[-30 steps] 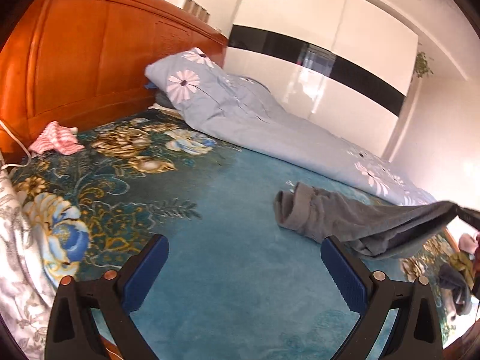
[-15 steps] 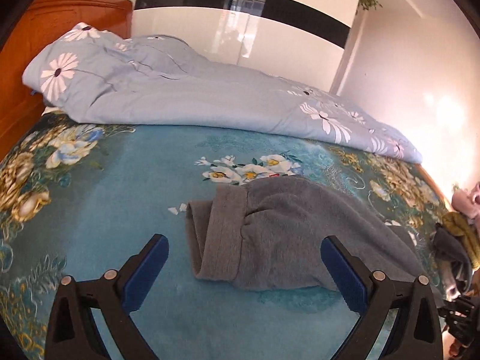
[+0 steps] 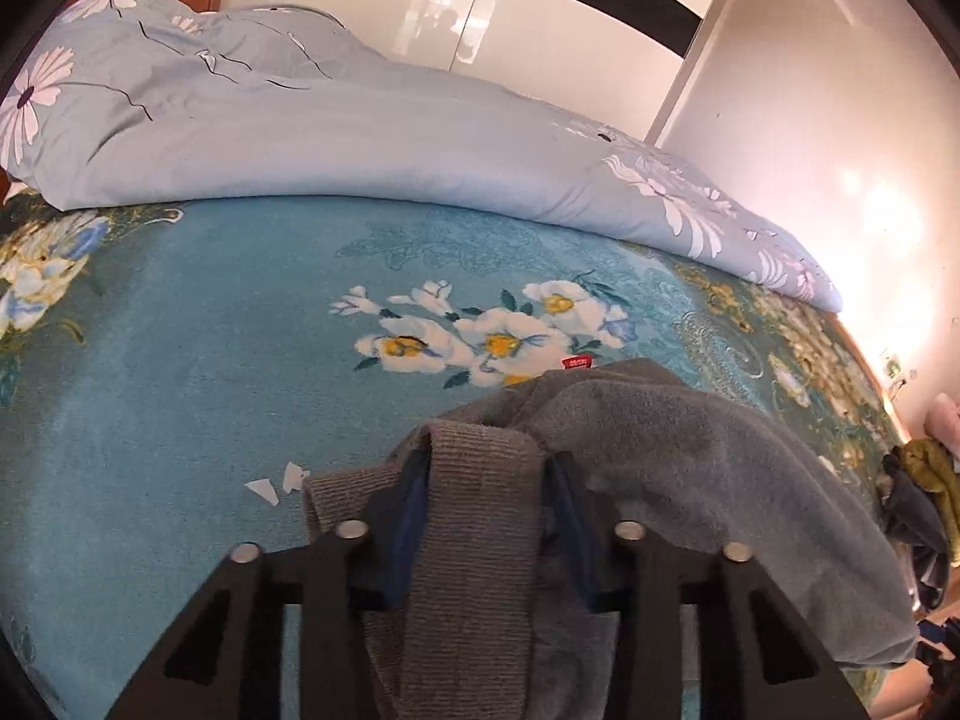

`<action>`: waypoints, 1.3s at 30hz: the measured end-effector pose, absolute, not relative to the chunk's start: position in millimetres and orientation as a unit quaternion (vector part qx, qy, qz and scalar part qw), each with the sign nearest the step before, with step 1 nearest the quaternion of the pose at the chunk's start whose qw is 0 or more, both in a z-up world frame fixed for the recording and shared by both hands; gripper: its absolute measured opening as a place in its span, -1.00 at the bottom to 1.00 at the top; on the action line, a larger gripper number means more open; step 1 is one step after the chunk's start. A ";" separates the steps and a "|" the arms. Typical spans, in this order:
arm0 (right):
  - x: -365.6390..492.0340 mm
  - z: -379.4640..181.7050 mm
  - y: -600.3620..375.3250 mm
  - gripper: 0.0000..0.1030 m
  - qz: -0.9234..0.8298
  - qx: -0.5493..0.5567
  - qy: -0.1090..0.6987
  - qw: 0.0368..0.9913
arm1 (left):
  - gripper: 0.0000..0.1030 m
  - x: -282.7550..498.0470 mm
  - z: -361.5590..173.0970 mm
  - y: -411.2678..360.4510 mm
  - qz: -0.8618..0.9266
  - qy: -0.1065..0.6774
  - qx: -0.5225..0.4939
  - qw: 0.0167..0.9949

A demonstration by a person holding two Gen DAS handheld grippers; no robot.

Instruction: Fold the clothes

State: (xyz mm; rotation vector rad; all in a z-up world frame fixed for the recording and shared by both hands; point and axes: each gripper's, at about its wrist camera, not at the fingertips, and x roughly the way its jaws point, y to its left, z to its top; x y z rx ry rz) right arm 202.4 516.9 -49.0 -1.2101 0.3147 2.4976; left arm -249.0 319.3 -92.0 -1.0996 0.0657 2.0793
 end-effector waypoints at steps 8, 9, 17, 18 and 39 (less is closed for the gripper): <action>204.2 -40.7 502.5 -0.35 0.895 -0.401 0.119 0.153 | -0.59 -200.8 -23.8 267.0 0.852 -0.019 -0.341 0.398; 205.3 -37.4 499.7 -0.35 0.898 -0.396 0.118 0.152 | -0.67 -190.5 -7.4 251.4 0.859 -0.024 -0.319 0.401; 211.8 -27.4 483.2 -0.35 0.916 -0.356 0.140 0.122 | -0.66 -111.3 54.3 120.0 0.910 -0.014 -0.201 0.363; 211.5 -28.6 480.7 -0.35 0.917 -0.354 0.143 0.115 | -0.66 -106.6 45.9 103.3 0.914 -0.010 -0.209 0.349; 41.8 -25.4 506.1 -0.35 0.910 -0.382 0.159 0.028 | 0.48 -110.3 -53.0 5.5 0.865 -0.144 -0.364 0.316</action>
